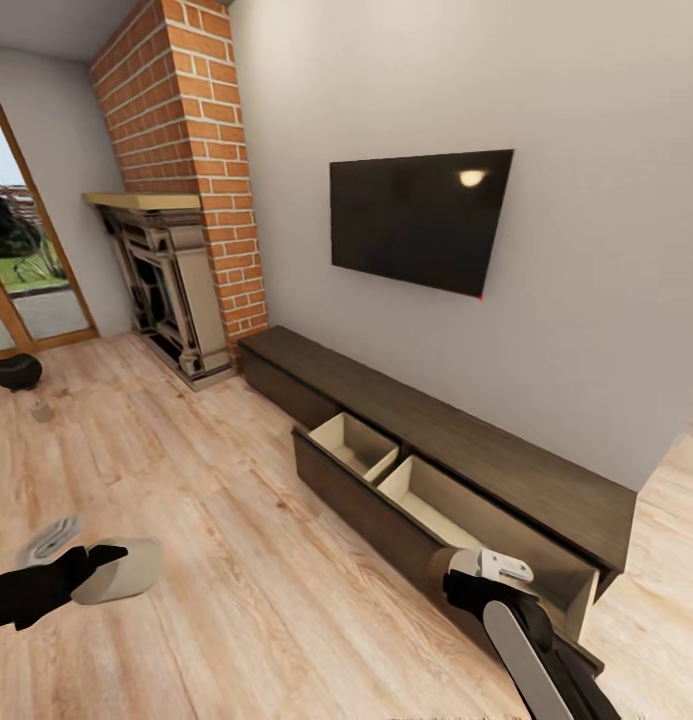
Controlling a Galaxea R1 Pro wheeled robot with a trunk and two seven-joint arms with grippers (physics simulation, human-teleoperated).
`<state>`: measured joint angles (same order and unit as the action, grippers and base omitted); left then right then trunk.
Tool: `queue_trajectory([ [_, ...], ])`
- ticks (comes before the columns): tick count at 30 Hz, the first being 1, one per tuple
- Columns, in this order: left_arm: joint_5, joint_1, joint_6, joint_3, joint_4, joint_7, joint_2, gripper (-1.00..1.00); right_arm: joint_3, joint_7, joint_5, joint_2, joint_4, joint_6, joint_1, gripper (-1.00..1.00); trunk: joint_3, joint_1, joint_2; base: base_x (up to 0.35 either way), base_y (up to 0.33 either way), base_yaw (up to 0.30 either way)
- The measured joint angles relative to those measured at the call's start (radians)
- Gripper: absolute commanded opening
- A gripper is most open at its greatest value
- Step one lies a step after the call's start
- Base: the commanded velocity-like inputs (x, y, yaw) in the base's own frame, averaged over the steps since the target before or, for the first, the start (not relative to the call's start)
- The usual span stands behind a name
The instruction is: Place each of the two pumpkins and all three candles from the living room inside a cabinet in the living room (use any cabinet), then make sure every cabinet is closed, and position the cauldron so it is next to a table in the living room.
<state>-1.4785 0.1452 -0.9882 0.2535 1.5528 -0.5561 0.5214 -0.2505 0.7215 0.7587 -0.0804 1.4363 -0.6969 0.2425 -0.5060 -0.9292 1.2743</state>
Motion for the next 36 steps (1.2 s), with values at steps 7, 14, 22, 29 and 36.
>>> queue_trajectory([
  [7,0.000,0.000,0.000,0.000,0.000,0.000,0.000,-1.00,0.001,0.000,0.000,-0.001,-0.001,0.000,0.000,-1.00,0.000,0.000,0.000,0.000,0.000,-0.278],
  [14,0.000,0.000,0.000,0.000,0.000,0.000,0.000,-1.00,0.002,0.000,0.000,-0.002,-0.002,0.000,0.000,-1.00,0.000,0.000,0.000,0.000,0.000,-0.278],
  [22,0.000,0.000,0.000,0.000,0.000,0.000,0.000,-1.00,0.003,0.001,0.001,-0.002,-0.002,0.000,0.000,-1.00,0.000,0.000,0.000,0.000,0.000,-0.278],
  [29,0.000,0.000,0.000,0.000,0.001,0.000,0.000,-1.00,0.003,0.002,0.001,-0.002,-0.003,0.001,0.000,-1.00,0.003,0.004,-0.007,0.000,0.000,-0.278],
  [36,0.000,0.000,0.000,0.000,0.000,0.000,0.000,-1.00,0.003,0.002,0.001,-0.002,-0.003,0.000,0.000,-1.00,0.025,0.031,-0.056,0.000,0.000,-0.278],
])
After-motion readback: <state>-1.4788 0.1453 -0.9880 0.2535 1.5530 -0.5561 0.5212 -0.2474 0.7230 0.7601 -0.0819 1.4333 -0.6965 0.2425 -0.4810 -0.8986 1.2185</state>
